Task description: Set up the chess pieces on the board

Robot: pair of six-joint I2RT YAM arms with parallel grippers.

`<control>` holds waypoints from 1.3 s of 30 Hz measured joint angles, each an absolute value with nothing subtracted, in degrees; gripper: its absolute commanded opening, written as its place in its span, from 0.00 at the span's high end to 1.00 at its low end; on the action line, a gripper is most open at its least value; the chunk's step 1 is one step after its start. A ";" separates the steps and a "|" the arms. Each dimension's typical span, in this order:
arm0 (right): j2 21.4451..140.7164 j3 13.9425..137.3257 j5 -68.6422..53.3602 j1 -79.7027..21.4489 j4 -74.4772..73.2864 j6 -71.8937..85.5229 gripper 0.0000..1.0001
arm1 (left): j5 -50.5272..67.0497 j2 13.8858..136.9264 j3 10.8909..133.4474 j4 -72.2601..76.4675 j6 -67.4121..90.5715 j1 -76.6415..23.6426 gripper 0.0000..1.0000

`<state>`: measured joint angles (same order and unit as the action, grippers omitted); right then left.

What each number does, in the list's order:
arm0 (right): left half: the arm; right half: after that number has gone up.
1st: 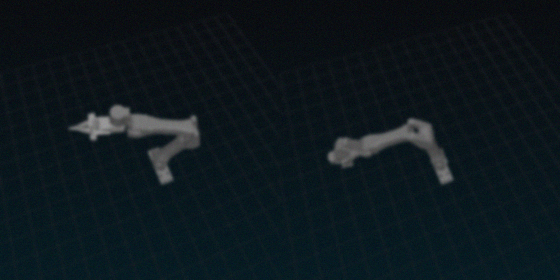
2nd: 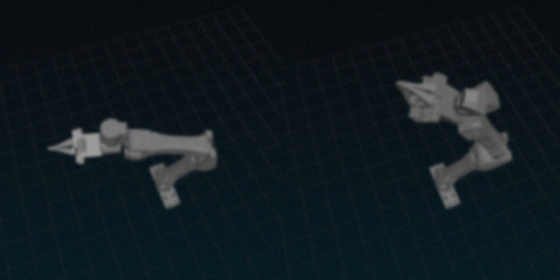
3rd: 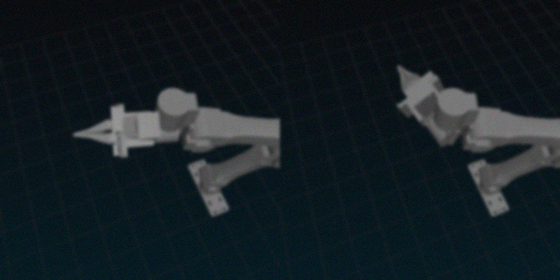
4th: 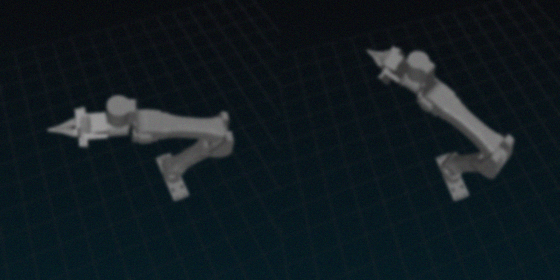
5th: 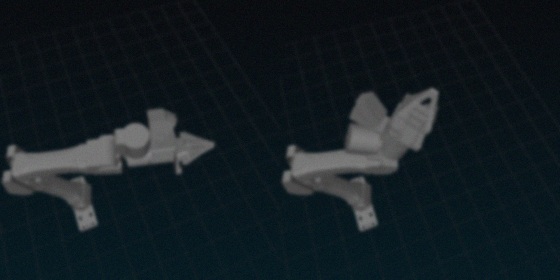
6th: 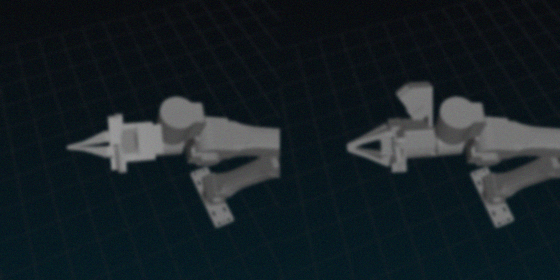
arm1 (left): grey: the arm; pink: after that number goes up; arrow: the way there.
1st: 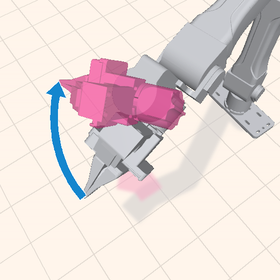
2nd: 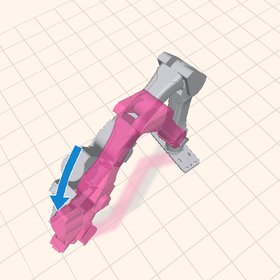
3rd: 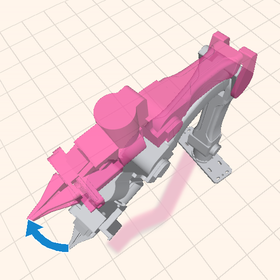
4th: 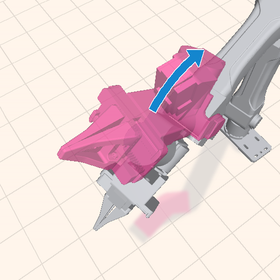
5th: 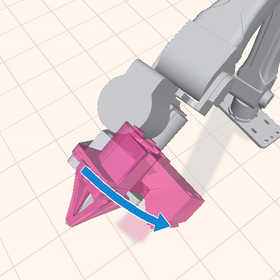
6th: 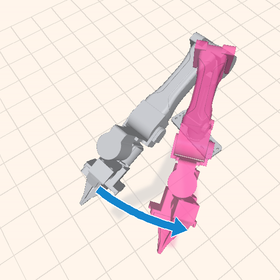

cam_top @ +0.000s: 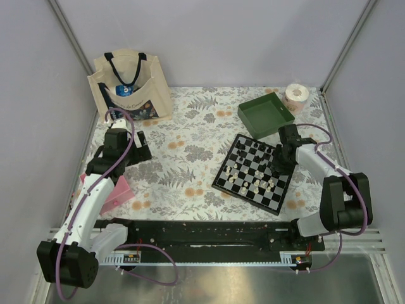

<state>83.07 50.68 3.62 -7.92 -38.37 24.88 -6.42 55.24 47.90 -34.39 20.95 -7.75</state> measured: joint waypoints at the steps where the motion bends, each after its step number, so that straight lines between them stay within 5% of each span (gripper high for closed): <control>1: 83.13 50.68 3.66 -7.92 -38.37 24.77 0.65 | -6.42 55.24 47.90 -34.39 20.93 -7.75 0.01; 9: 84.40 50.70 4.05 -7.92 -38.17 24.08 0.69 | -6.42 55.24 47.90 -34.39 20.93 -7.75 0.01; 14: 85.30 50.70 4.08 -7.92 -38.04 23.75 0.88 | -6.39 55.24 47.90 -34.39 20.93 -7.75 0.01; 18: 85.17 51.09 4.64 -7.92 -37.98 23.64 0.93 | -6.39 55.24 47.90 -34.39 20.93 -7.75 0.01; 39: 91.35 61.82 7.38 -2.46 -38.33 22.39 0.94 | -5.98 55.24 47.90 -34.39 20.91 -7.75 0.01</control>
